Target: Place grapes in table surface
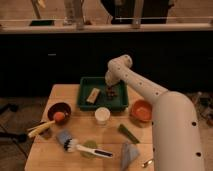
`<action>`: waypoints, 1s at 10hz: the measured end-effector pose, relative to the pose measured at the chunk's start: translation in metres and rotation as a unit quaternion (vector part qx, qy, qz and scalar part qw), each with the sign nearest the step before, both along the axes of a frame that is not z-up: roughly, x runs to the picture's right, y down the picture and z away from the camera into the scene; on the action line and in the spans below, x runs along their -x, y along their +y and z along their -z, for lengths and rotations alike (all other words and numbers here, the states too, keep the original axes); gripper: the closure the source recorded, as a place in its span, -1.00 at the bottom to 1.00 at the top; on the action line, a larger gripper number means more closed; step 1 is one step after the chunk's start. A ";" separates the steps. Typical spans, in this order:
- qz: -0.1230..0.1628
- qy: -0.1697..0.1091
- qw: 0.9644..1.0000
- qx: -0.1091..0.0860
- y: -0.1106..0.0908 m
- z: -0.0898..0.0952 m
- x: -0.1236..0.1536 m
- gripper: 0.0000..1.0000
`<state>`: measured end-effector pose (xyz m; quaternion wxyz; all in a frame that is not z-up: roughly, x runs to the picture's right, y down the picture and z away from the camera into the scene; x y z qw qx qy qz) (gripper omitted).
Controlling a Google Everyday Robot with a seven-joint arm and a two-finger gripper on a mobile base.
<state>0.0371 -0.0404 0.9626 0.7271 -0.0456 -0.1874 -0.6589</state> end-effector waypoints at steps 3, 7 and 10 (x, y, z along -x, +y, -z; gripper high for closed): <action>0.000 0.000 1.000 0.000 0.000 0.000 0.000 0.45; 0.000 0.000 1.000 0.000 0.000 0.000 0.000 -0.36; 0.000 0.000 1.000 0.000 0.000 0.000 0.000 -0.60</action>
